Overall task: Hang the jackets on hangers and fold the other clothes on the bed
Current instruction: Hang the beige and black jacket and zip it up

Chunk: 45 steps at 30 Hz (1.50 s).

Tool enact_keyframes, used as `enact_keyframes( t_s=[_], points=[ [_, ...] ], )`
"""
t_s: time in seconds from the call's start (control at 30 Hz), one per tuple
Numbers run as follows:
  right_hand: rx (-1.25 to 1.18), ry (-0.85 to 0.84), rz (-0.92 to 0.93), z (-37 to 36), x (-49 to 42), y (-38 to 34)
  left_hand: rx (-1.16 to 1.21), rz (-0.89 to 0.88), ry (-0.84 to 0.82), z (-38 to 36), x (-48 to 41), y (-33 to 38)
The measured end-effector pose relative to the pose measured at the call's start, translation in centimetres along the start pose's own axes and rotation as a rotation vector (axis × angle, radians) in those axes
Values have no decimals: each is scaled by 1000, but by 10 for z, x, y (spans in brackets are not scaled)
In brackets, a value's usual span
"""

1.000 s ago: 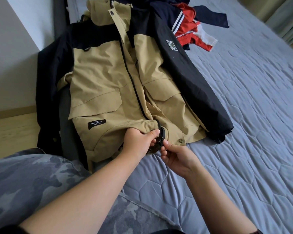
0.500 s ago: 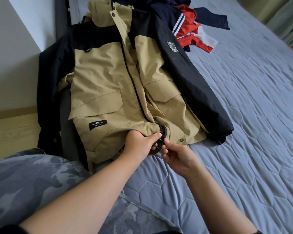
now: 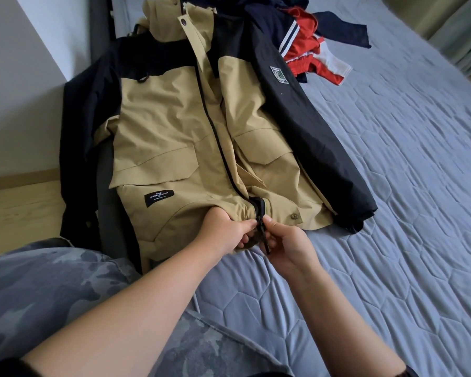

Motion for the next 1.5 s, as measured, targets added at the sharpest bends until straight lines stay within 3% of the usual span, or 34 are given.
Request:
enact_keyframes(
  t_s=[0.23,0.47,0.53,0.63,0.77,0.83,1.03,1.17,1.37,1.5],
  points=[
    [42,51,84,1,-3,4,16,23,-41,-3,1,-3],
    [-46,73,30,0,0,9,-233,-37,-35,-3,1,-7],
    [101,118,92,3,0,5,-55,19,-58,-6,3,-9],
    [531,74,120,4,5,-11,150,80,15,-10,6,-9],
    [1085,-29,69,8,26,-27,143,63,8,-11,5,-6],
    [1238,-27,95,10,35,-30,163,54,-28,-11,5,-5],
    [1718,31,437,-2,47,-57,118,68,-95,-13,6,-8],
    [1807,55,700,-20,37,-70,107,82,-151,-13,6,-9],
    [1876,131,699,-32,4,-62,62,116,-160,-13,6,-10],
    [1850,269,832,-31,-6,-60,23,147,-176,-14,8,-12]
  ],
)
Point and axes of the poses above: each hand's wrist, its own x-axis away from the middle knuckle, its own z-axis out of the back of the hand, y = z × x, the point moved 3 cm from there along -x, towards the middle knuckle, and after that the axes turned 7 degrees about -z, right-handed, at the moved point
